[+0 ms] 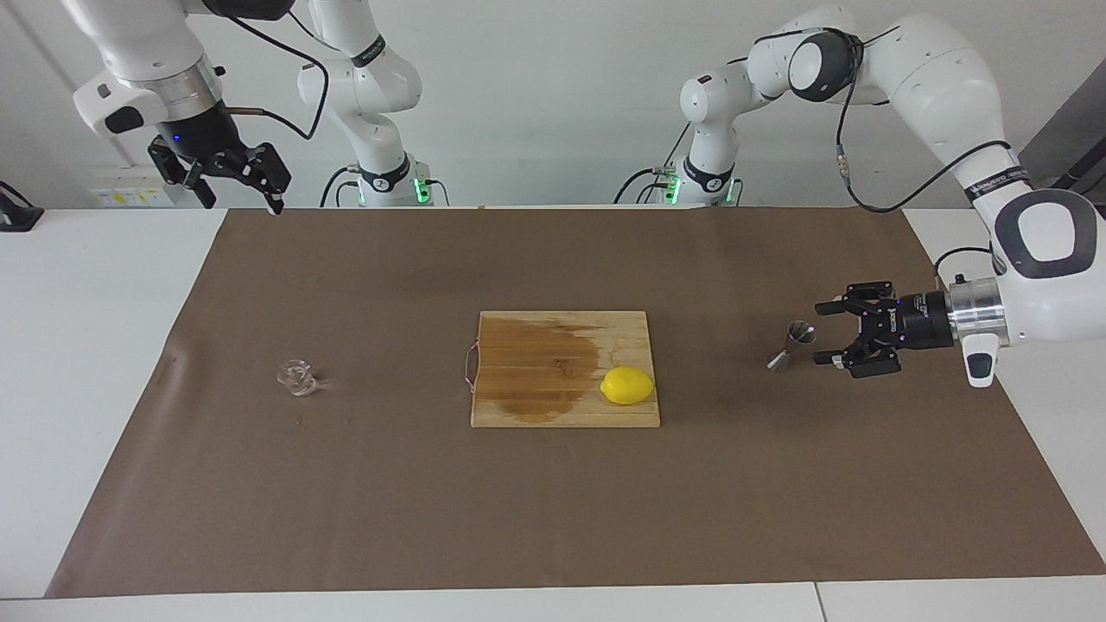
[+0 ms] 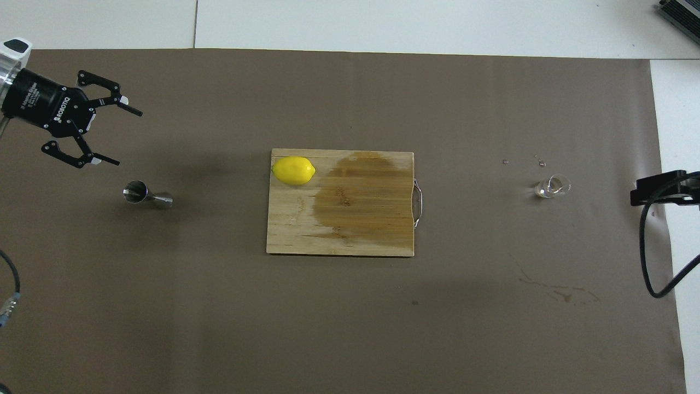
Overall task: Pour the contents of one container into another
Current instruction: 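Move the open left gripper toward the small metal cup, then lower the left gripper around the metal cup, then close the left gripper on the metal cup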
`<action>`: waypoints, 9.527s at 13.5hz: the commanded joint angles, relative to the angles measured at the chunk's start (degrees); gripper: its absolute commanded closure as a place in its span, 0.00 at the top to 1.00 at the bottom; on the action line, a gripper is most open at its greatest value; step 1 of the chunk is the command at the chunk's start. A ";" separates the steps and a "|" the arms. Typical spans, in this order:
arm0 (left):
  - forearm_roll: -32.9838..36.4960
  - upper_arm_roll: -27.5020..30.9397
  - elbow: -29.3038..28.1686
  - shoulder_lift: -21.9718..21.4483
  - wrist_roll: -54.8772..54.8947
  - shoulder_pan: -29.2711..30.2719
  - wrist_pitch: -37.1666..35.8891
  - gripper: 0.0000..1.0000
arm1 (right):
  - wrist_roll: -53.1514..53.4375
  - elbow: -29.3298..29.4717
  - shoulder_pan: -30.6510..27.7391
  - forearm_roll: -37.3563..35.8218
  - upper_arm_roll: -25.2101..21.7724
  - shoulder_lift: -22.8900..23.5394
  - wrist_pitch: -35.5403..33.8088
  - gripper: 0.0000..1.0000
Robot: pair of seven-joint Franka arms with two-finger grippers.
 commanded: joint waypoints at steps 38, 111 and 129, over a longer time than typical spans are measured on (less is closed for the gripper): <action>-19.69 10.20 -39.11 -11.36 15.13 5.75 8.36 1.00 | 0.50 -0.67 -0.12 1.34 0.07 -0.83 -0.07 1.00; -27.95 -7.03 -45.44 -2.13 20.85 23.15 7.30 0.75 | 0.42 -0.67 -0.20 1.34 0.07 -0.83 -0.07 1.00; -27.95 -6.94 -45.26 -2.13 21.11 22.45 8.09 0.30 | 0.41 -0.67 -0.12 1.34 0.07 -0.83 -0.06 1.00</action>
